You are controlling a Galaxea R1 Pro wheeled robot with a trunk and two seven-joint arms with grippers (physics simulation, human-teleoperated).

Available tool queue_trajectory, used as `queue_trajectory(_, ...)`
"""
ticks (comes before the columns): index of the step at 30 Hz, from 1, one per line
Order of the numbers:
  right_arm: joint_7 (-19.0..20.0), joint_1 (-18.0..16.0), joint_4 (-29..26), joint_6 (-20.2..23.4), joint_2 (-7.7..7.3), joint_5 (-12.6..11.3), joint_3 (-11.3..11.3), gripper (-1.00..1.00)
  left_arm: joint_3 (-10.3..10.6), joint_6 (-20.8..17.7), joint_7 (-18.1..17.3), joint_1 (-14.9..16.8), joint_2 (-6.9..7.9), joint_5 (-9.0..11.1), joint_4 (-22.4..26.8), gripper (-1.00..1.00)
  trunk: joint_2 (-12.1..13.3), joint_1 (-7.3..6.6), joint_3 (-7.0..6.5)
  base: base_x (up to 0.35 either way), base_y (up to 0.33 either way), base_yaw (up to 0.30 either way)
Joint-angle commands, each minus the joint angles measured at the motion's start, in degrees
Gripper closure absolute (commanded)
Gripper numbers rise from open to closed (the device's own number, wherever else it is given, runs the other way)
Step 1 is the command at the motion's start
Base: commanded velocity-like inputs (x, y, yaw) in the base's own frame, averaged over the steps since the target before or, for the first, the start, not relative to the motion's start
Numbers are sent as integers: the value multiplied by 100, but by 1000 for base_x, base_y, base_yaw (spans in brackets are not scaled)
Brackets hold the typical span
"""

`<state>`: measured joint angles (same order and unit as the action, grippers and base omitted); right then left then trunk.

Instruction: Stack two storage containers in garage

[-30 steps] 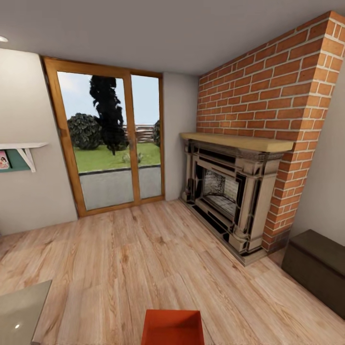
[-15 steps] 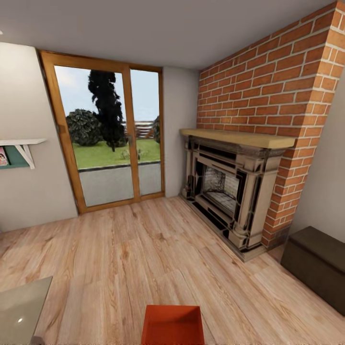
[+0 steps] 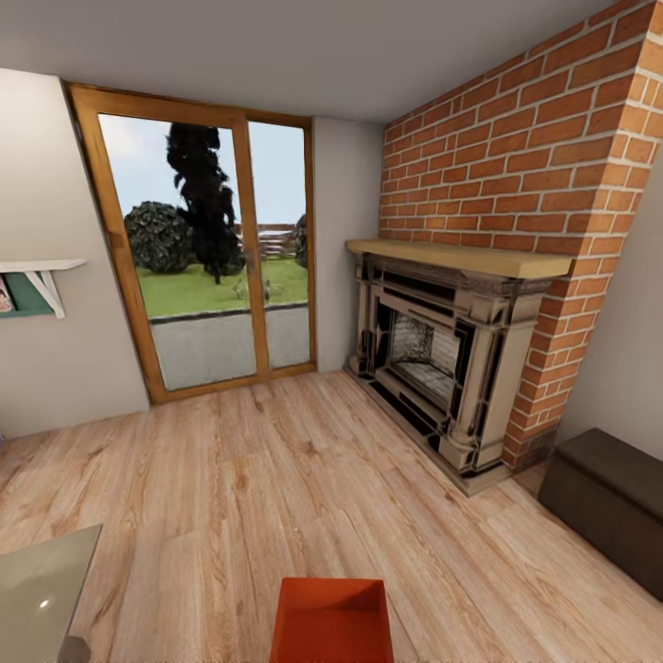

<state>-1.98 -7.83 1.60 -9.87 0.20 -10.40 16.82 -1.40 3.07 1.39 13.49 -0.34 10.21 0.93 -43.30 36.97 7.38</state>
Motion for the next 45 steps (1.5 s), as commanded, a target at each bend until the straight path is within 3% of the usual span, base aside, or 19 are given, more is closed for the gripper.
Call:
queue_trajectory(1,0,-8,17,-33,2,-53,53,-100,-10,19,11,5,-2,26,-5,-100,-7,1,19,0,0,0)
queue_trajectory(45,-5,-8,16,-50,6,-52,66,-100,-9,19,11,5,-2,25,-4,-100,-7,1,429,0,0,0)
